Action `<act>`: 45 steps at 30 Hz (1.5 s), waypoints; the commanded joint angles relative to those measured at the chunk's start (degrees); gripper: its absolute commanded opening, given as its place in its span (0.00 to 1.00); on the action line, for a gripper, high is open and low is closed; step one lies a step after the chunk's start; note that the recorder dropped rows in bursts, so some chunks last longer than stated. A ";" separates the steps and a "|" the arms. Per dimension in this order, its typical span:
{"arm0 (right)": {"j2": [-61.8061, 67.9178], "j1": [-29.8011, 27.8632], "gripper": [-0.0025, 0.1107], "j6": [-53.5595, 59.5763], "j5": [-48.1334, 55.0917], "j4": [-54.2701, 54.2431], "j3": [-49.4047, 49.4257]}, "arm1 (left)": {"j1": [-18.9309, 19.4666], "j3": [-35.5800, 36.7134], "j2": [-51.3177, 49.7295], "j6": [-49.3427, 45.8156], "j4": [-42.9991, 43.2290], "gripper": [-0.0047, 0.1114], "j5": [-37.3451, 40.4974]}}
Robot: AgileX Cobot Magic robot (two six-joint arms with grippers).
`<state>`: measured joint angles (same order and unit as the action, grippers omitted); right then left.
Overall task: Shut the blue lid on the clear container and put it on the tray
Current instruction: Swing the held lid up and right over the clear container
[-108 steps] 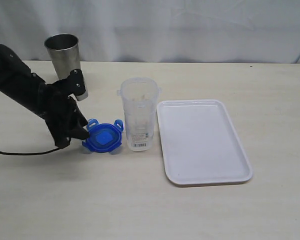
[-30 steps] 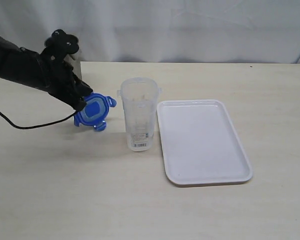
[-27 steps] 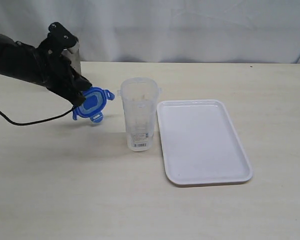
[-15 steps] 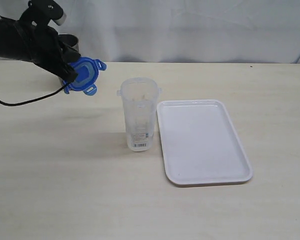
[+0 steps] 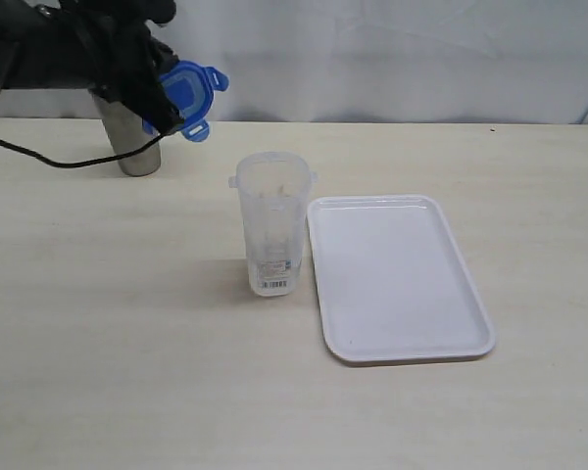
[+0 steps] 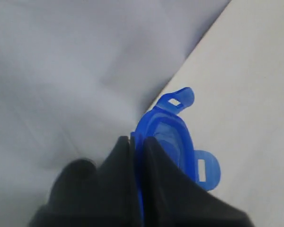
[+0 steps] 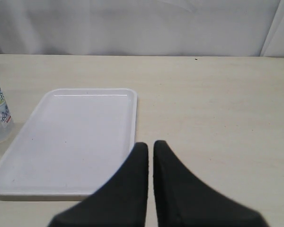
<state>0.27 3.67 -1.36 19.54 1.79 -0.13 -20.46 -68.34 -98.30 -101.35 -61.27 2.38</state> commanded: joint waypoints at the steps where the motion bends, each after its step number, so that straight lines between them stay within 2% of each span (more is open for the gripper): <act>1: -0.27 -0.38 0.06 0.31 0.10 -0.03 0.13 | -4.48 -0.47 0.48 -1.01 5.38 0.04 -8.67; 4: -0.27 -0.38 0.06 0.31 0.10 -0.03 0.13 | -8.45 -0.47 0.48 -1.01 10.88 0.04 -10.37; 10: -0.27 -0.38 0.06 0.31 0.10 -0.03 0.13 | -12.89 -0.47 0.48 -0.91 12.84 0.04 -12.14; 16: -0.27 -0.38 0.06 0.31 0.10 -0.03 0.13 | -14.79 -0.47 0.48 -0.91 12.73 0.04 -7.16; 30: -0.27 -0.38 0.06 0.31 0.10 -0.03 0.13 | -16.58 -0.47 1.65 -0.91 12.73 0.04 -7.24; 45: -0.27 -0.38 0.06 0.31 0.10 -0.03 0.13 | -17.09 1.58 2.76 -6.75 12.62 0.04 -28.14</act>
<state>0.27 3.67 -1.36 19.54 1.79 -0.13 -36.84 -68.18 -95.64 -105.82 -48.31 -20.34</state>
